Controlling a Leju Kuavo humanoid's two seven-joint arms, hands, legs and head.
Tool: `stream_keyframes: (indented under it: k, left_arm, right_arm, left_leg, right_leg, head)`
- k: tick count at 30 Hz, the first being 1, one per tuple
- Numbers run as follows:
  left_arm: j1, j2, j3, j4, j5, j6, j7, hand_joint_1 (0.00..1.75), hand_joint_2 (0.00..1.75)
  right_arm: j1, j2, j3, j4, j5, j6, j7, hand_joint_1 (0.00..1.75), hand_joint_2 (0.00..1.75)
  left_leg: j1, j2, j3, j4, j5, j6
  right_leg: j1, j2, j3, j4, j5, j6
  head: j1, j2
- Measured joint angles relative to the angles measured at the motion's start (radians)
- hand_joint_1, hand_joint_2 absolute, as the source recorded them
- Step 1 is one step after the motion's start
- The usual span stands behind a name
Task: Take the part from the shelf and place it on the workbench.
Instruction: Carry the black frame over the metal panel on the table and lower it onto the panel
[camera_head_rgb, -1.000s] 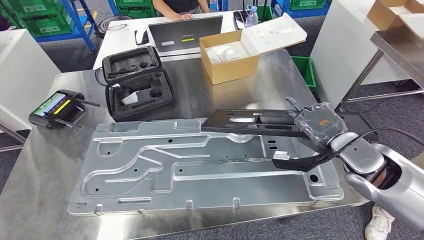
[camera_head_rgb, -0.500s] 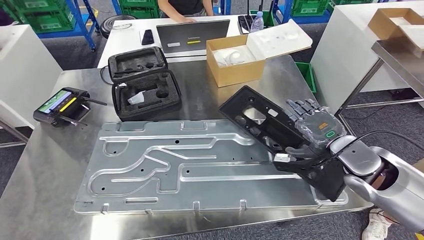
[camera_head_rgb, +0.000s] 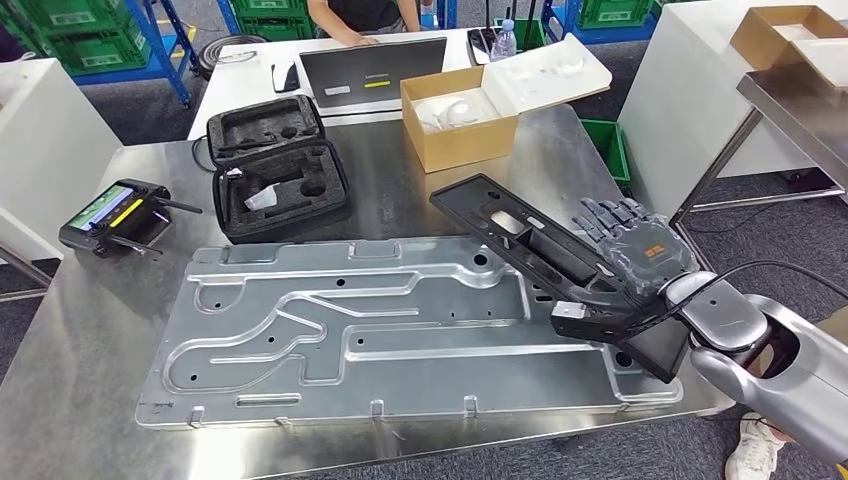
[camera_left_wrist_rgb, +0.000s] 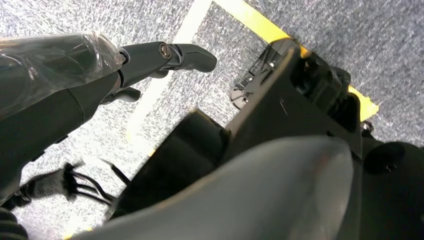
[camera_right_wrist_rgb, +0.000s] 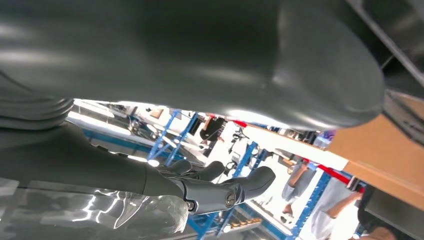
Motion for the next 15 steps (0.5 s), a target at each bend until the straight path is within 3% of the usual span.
stream_keyframes:
  k: [2, 4, 5, 6, 9, 11, 13, 15]
  left_arm:
    - [0.0, 0.0, 0.0, 0.0, 0.0, 0.0, -0.001, 0.0, 0.0]
    - [0.002, 0.0, 0.0, 0.0, 0.0, 0.0, -0.001, 0.0, 0.0]
    - [0.003, 0.0, 0.0, 0.0, 0.0, 0.0, -0.001, 0.0, 0.0]
    - [0.003, 0.0, 0.0, 0.0, 0.001, 0.0, -0.001, 0.0, 0.0]
    - [-0.001, 0.0, 0.0, 0.0, 0.003, 0.0, -0.002, 0.0, 0.0]
    - [-0.002, 0.0, 0.0, 0.0, 0.004, 0.0, -0.002, 0.0, 0.0]
    - [0.0, 0.0, 0.0, 0.0, 0.005, 0.0, -0.003, 0.0, 0.0]
    - [0.0, 0.0, 0.0, 0.0, 0.005, 0.0, -0.003, 0.0, 0.0]
  right_arm:
    - [0.007, 0.0, -0.009, 0.0, 0.0, -0.008, 0.004, 0.0, 0.0]
    - [0.016, 0.0, -0.016, 0.0, 0.0, -0.017, 0.008, 0.0, 0.0]
    - [0.022, 0.0, -0.02, -0.001, 0.0, -0.021, 0.01, 0.0, 0.0]
    - [0.027, 0.0, -0.024, -0.003, 0.0, -0.024, 0.011, 0.0, 0.0]
    - [0.036, -0.002, -0.042, -0.01, 0.0, -0.03, 0.016, 0.0, 0.0]
    - [0.041, -0.004, -0.054, -0.016, 0.0, -0.038, 0.02, 0.0, 0.0]
    - [0.047, -0.006, -0.061, -0.02, 0.0, -0.043, 0.022, 0.0, 0.0]
    - [0.049, -0.006, -0.062, -0.021, 0.0, -0.044, 0.022, 0.0, 0.0]
  left_leg:
    - [0.008, 0.0, -0.048, 0.131, -0.082, -0.013]
    - [0.015, 0.0, -0.072, 0.223, -0.125, -0.019]
    - [0.016, 0.0, -0.058, 0.215, -0.119, -0.019]
    - [0.017, 0.0, -0.025, 0.168, -0.099, -0.017]
    - [0.014, -0.001, 0.096, -0.035, -0.037, -0.006]
    - [0.008, -0.002, 0.113, -0.078, -0.023, 0.001]
    - [0.004, -0.002, 0.108, -0.073, -0.016, 0.007]
    - [0.003, -0.003, 0.107, -0.073, -0.015, 0.009]
  right_leg:
    - [0.001, -0.002, -0.008, 0.0, 0.007, -0.007]
    - [0.002, -0.003, -0.018, 0.001, 0.015, -0.008]
    - [0.002, -0.002, -0.023, 0.001, 0.02, -0.007]
    - [0.002, -0.002, -0.028, 0.001, 0.024, -0.005]
    - [0.004, -0.001, -0.038, 0.001, 0.039, 0.006]
    - [0.005, -0.001, -0.043, 0.0, 0.05, 0.018]
    - [0.003, -0.002, -0.045, -0.004, 0.059, 0.027]
    - [0.002, -0.002, -0.045, -0.005, 0.06, 0.029]
  head:
    - [0.0, 0.0]
    - [0.0, 0.0]
    - [0.0, 0.0]
    - [0.0, 0.0]
    - [0.0, 0.0]
    - [0.001, 0.0]
    - [0.001, 0.0]
    - [0.001, 0.0]
